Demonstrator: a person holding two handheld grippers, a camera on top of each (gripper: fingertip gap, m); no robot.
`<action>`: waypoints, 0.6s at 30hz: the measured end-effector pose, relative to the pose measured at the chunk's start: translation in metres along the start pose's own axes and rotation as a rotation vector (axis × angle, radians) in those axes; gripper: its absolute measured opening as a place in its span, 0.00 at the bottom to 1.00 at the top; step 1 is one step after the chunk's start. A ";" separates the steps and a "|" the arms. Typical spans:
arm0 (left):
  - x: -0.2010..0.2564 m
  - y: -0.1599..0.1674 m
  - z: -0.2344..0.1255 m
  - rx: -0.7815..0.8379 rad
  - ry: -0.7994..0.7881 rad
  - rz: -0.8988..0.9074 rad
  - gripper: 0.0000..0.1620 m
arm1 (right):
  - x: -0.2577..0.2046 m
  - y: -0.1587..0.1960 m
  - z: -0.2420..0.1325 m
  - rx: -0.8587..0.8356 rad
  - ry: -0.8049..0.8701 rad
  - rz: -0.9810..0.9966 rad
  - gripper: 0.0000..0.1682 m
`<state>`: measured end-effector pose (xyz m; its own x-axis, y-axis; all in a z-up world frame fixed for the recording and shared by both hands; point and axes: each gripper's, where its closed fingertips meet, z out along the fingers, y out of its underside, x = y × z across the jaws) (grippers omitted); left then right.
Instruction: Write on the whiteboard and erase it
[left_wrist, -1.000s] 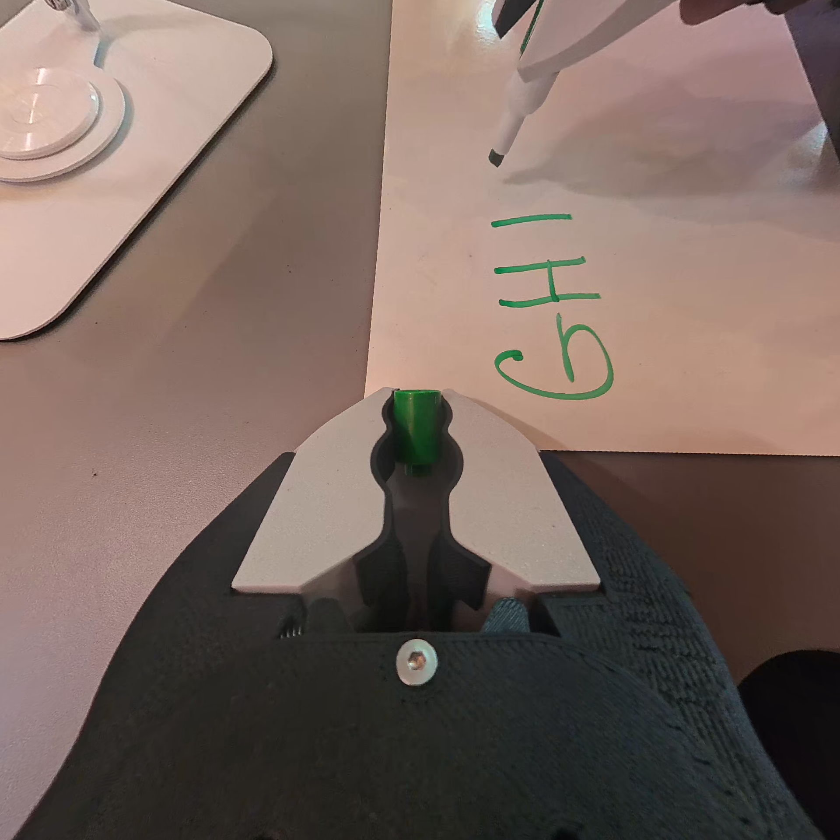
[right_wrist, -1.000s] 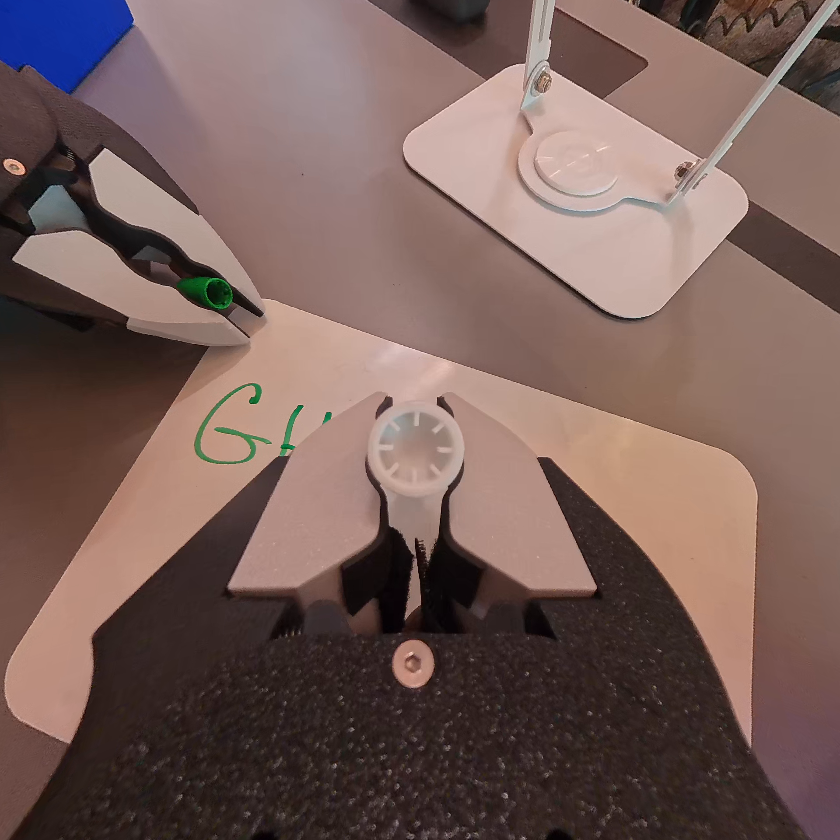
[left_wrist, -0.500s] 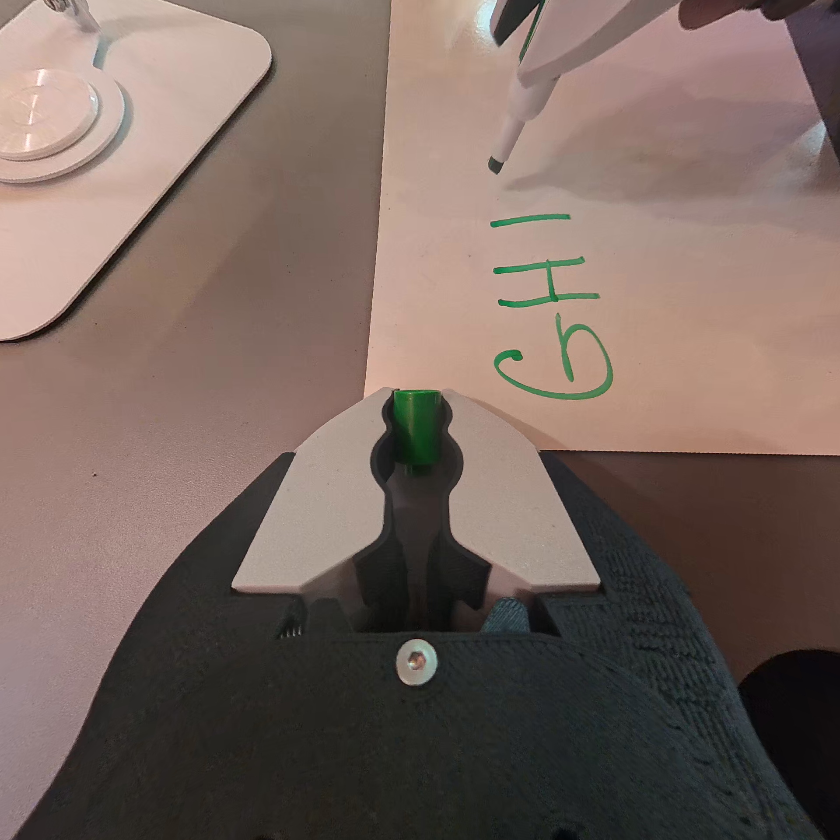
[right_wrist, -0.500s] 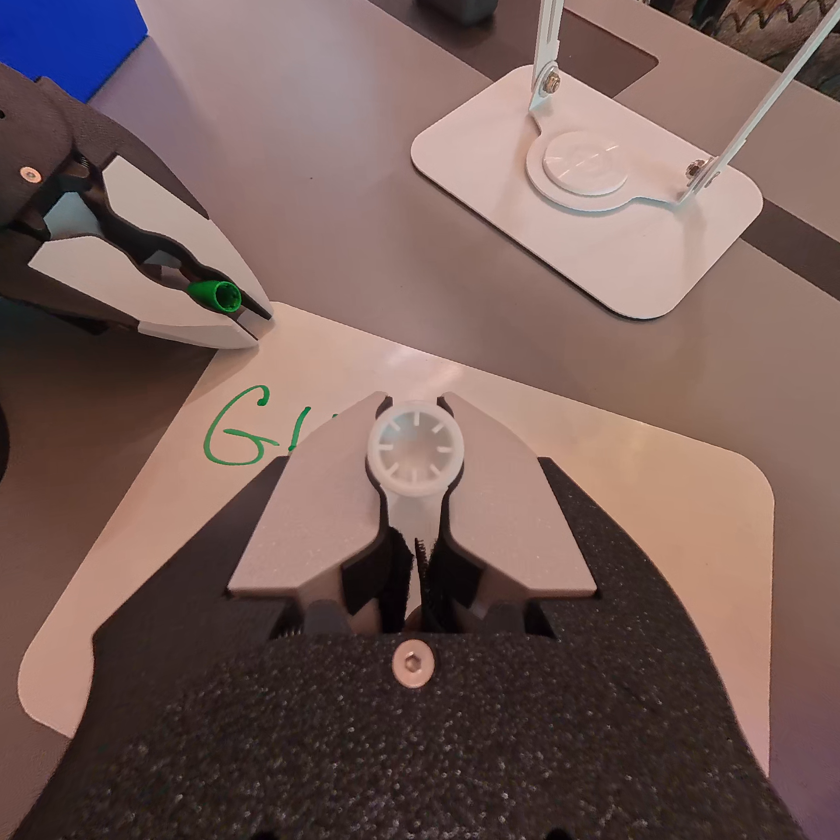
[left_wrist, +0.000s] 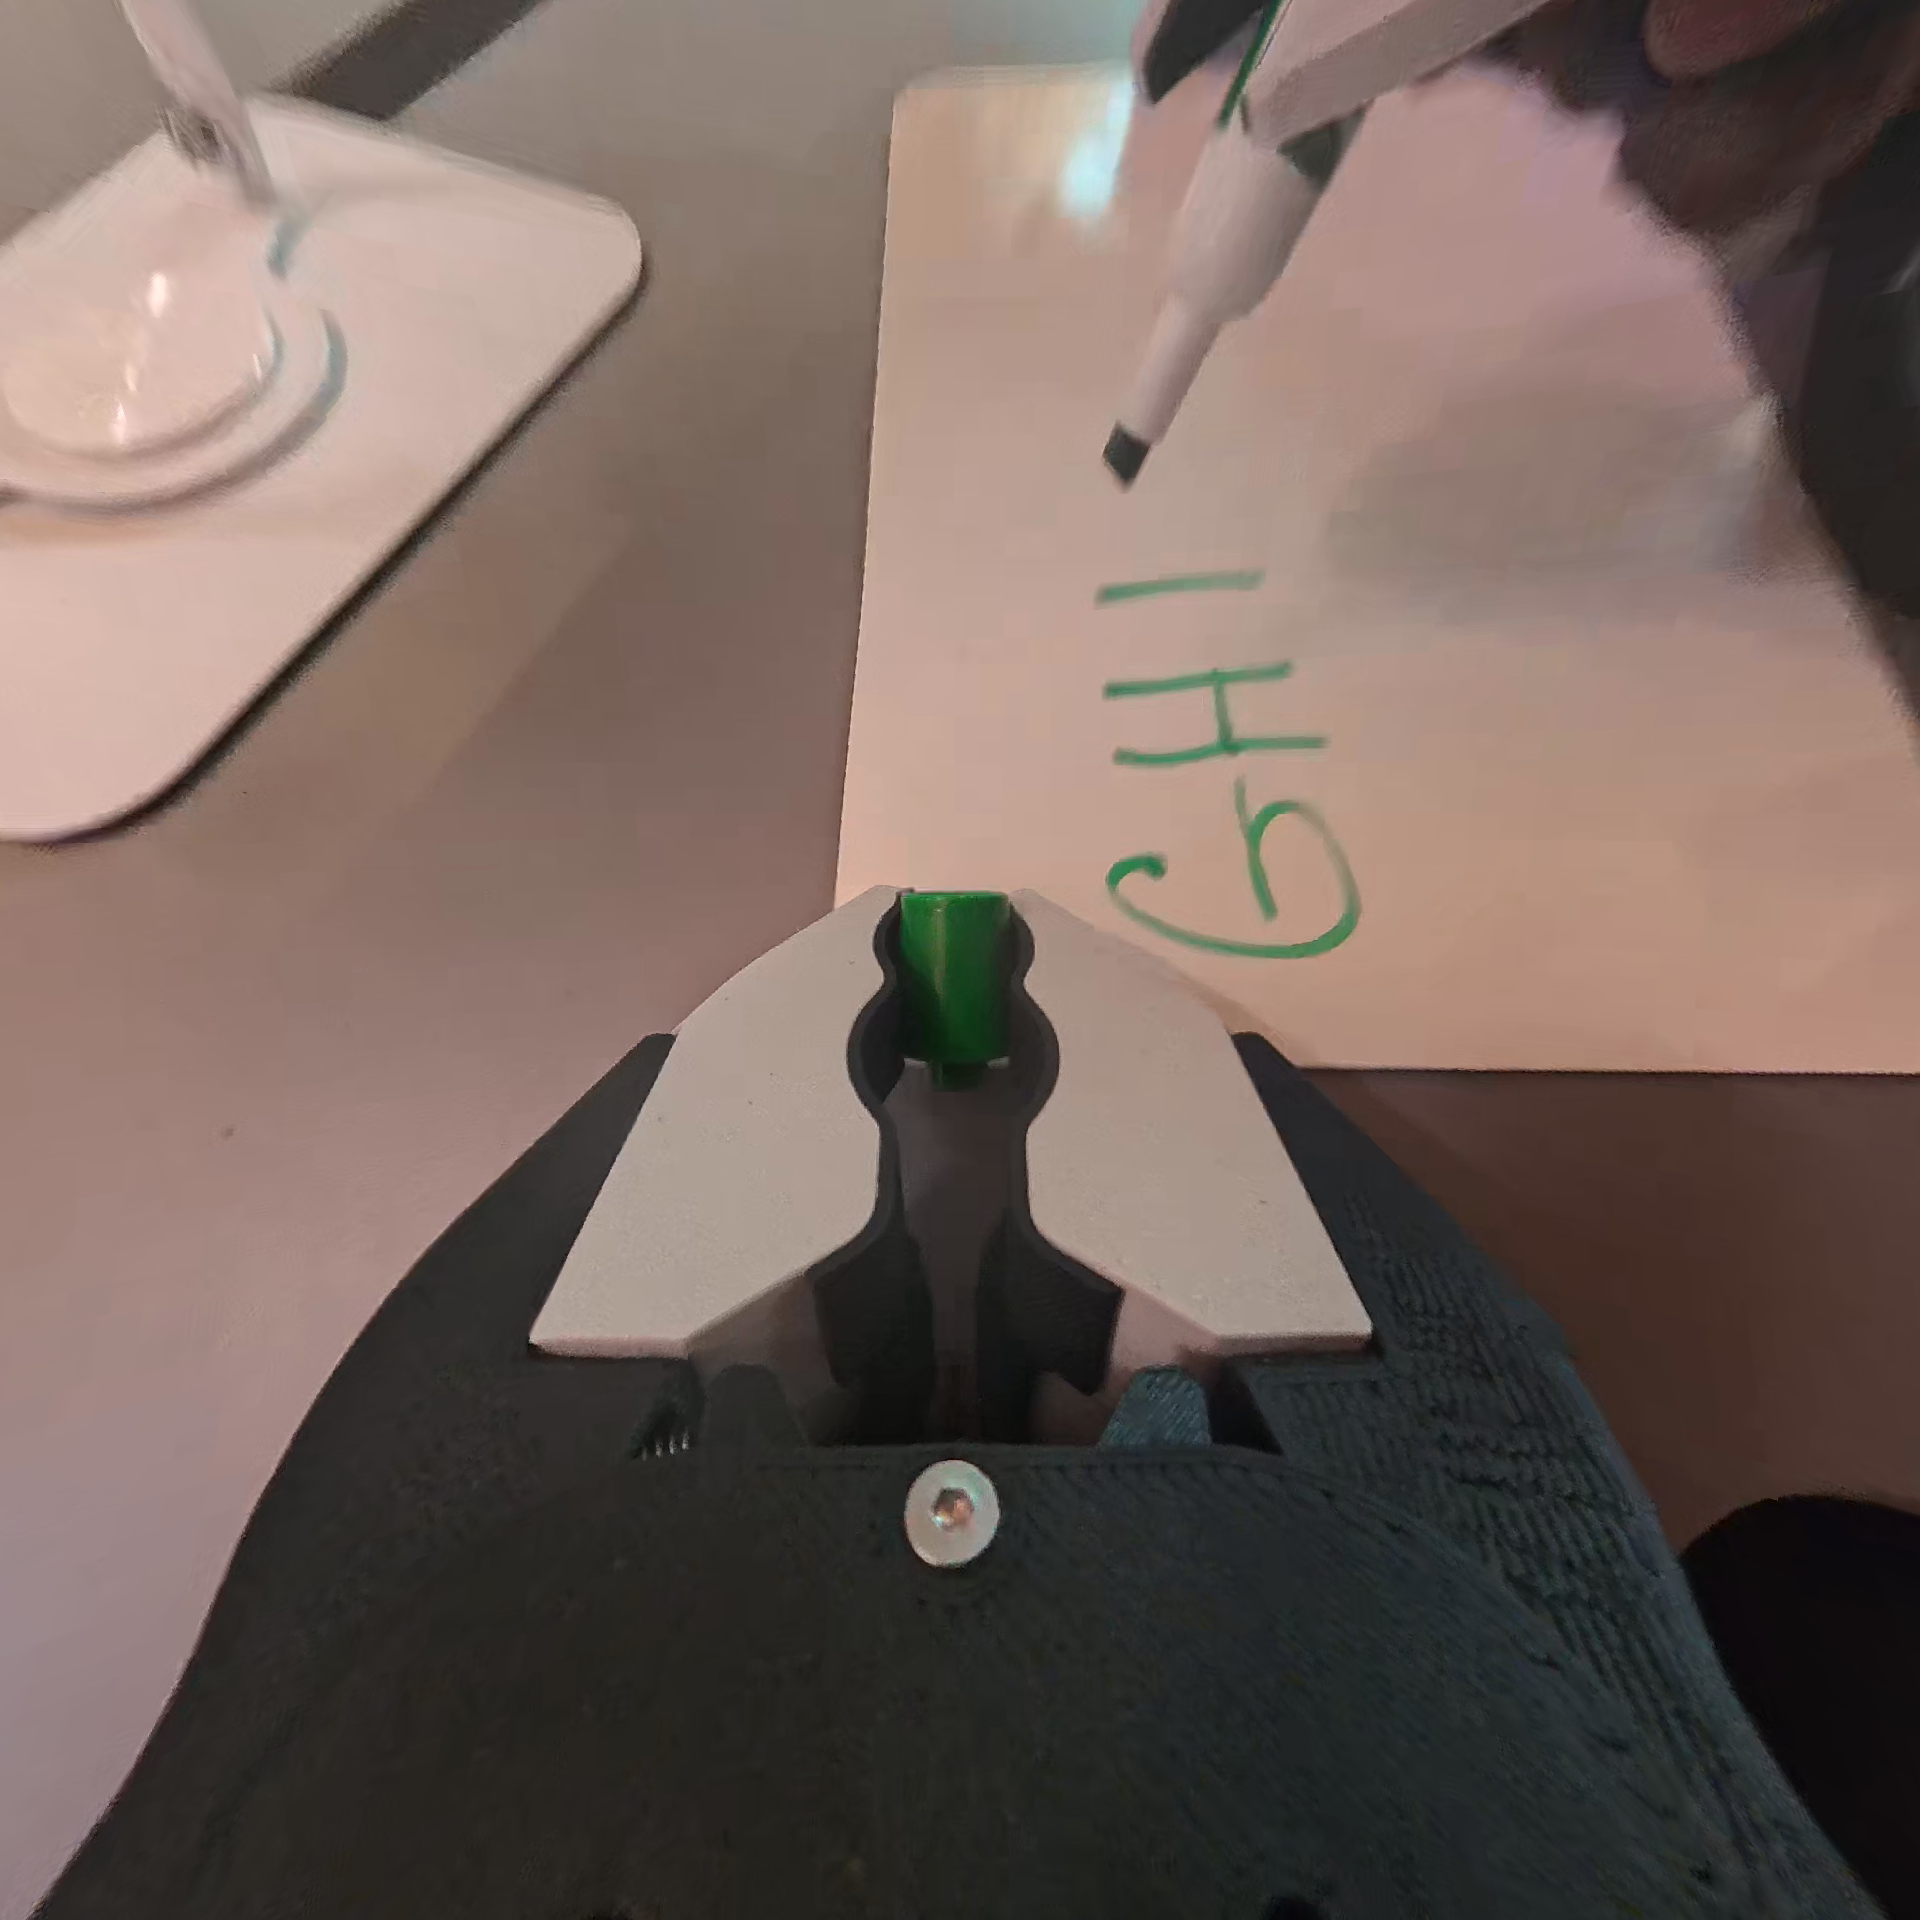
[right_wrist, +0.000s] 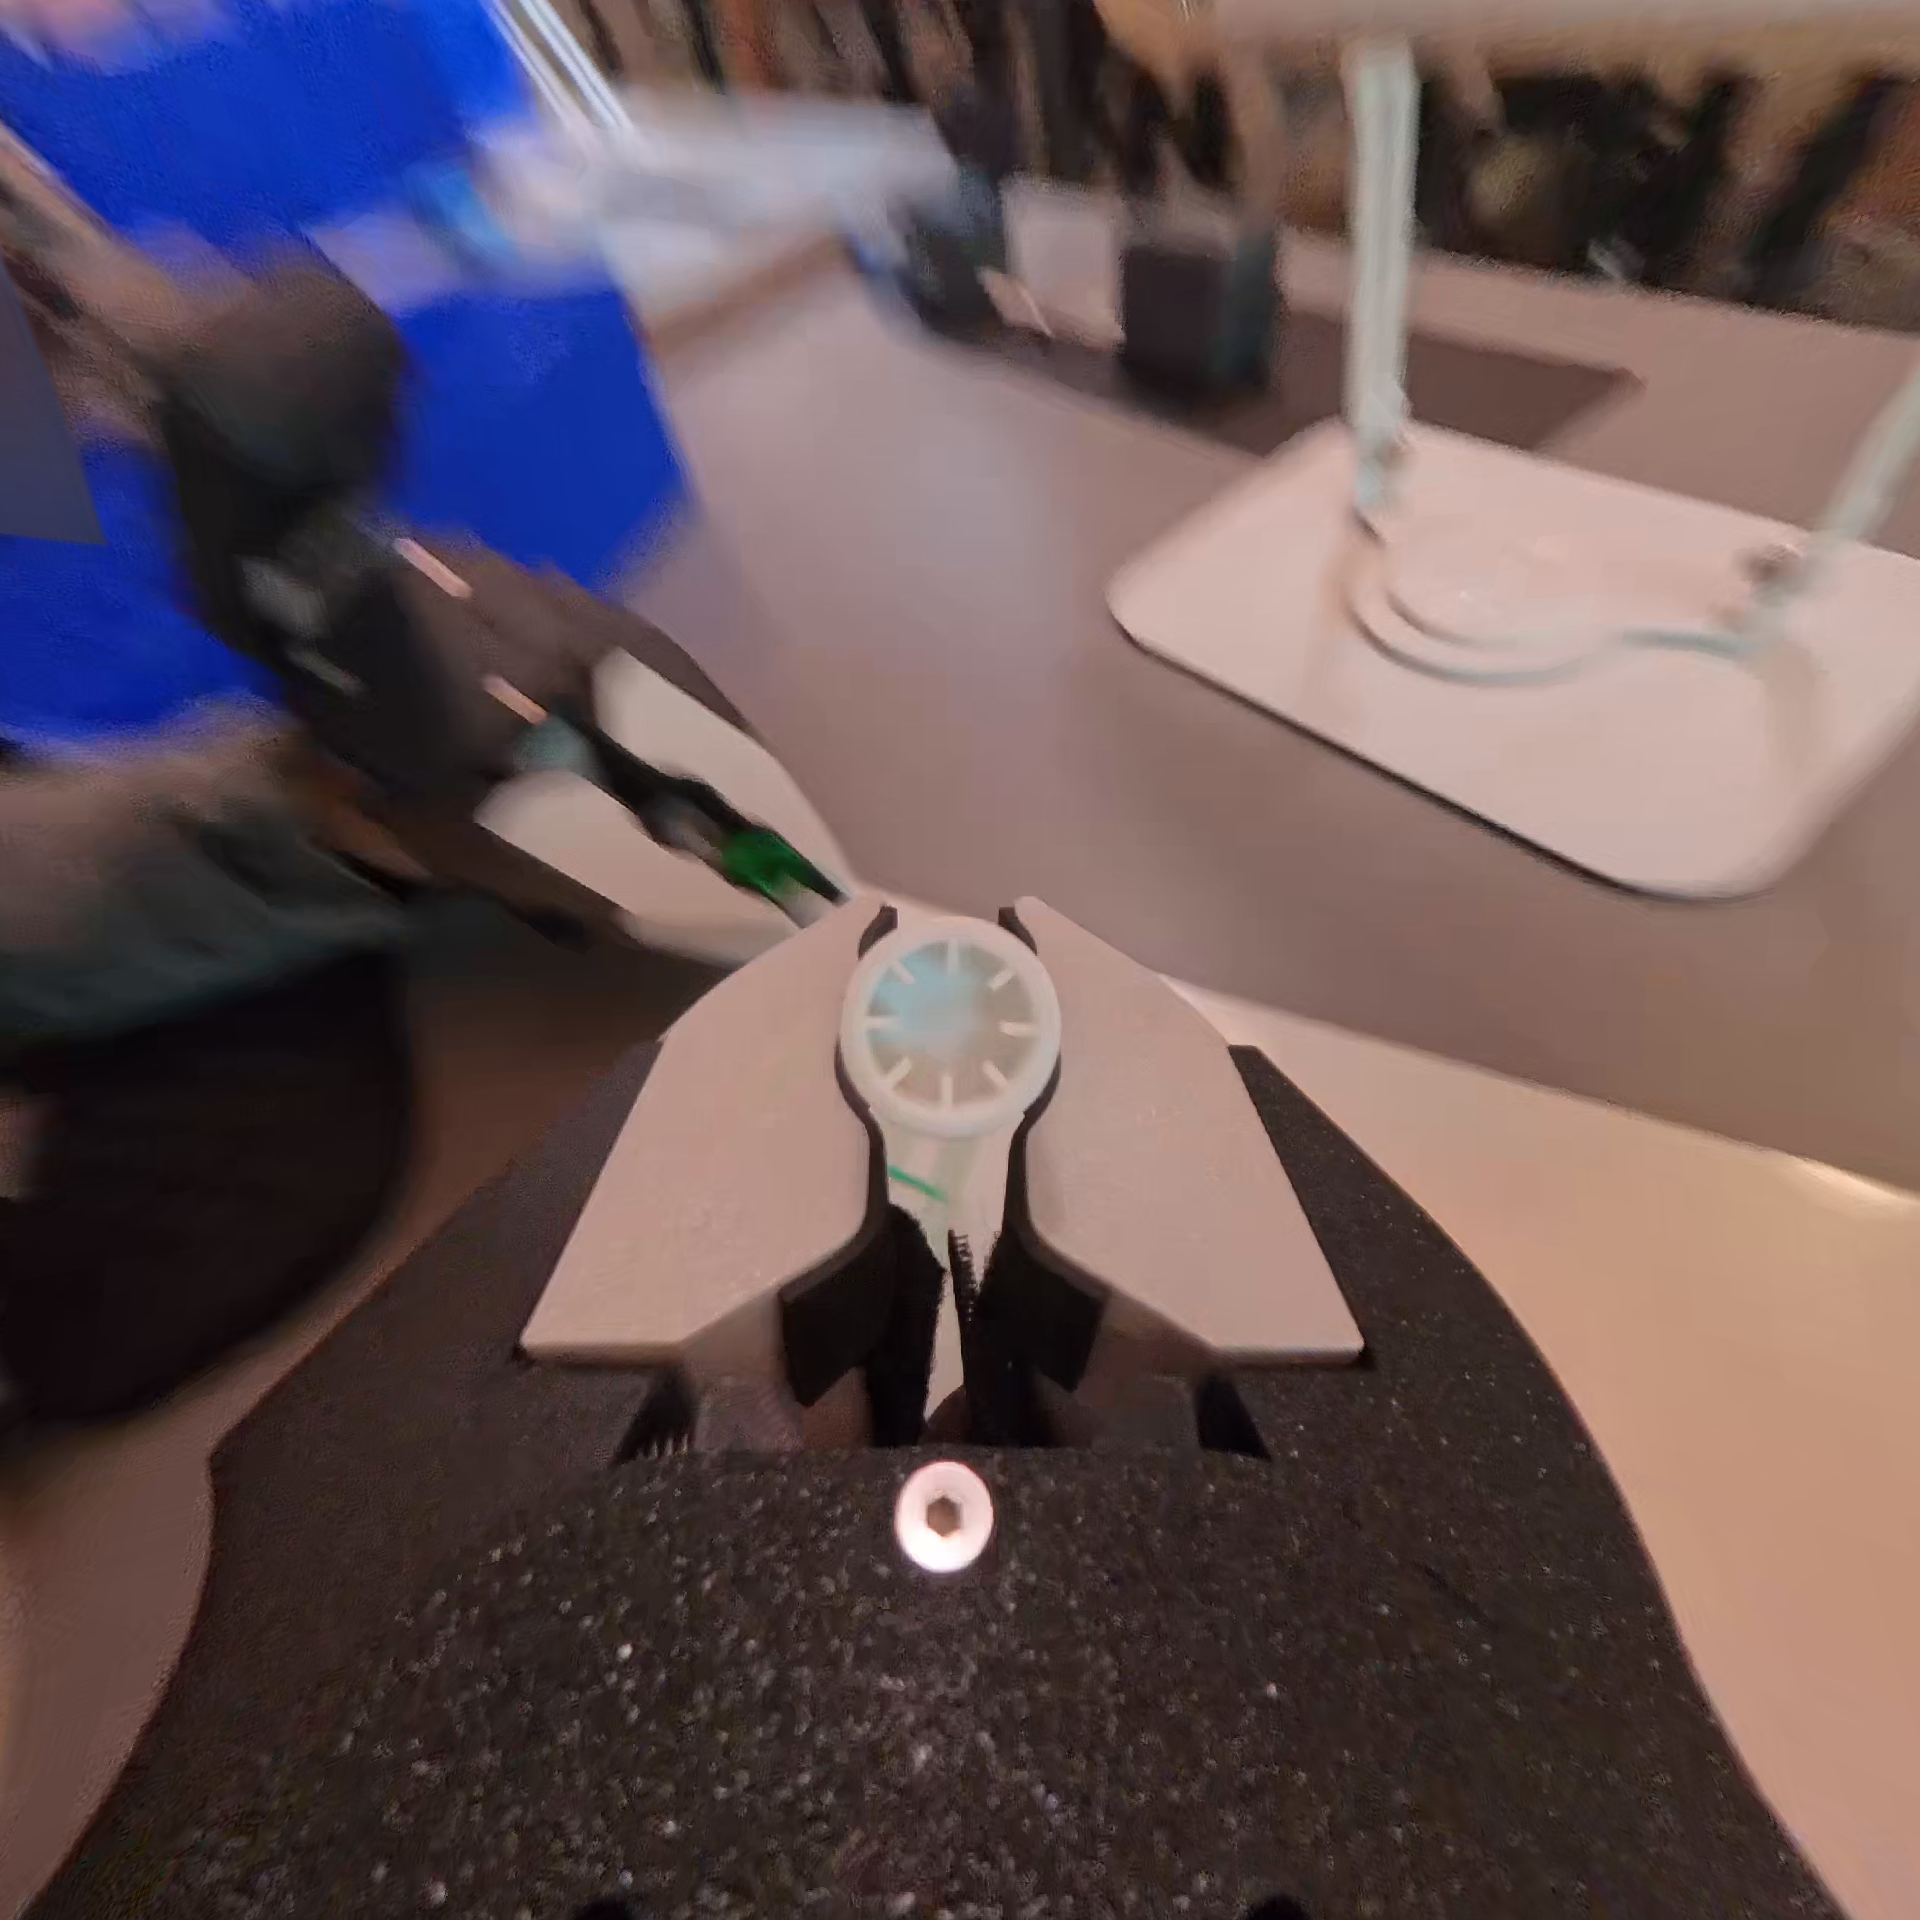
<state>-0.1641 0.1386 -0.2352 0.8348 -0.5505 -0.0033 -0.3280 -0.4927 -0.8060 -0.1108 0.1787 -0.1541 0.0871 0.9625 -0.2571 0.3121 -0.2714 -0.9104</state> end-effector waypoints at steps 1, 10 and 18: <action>0.006 -0.013 -0.005 0.084 0.046 -0.011 0.09 | -0.017 -0.016 -0.002 0.105 -0.116 0.081 0.12; 0.041 -0.044 -0.021 0.274 0.184 0.159 0.09 | -0.057 -0.019 0.009 0.103 -0.308 0.146 0.12; 0.051 -0.045 -0.022 0.275 0.188 0.241 0.09 | -0.068 -0.004 0.019 0.057 -0.302 0.106 0.12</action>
<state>-0.1165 0.1182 -0.1857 0.6448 -0.7543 -0.1237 -0.3528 -0.1502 -0.9236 -0.1360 0.1149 -0.1390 -0.1707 0.8876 -0.4279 0.2621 -0.3777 -0.8880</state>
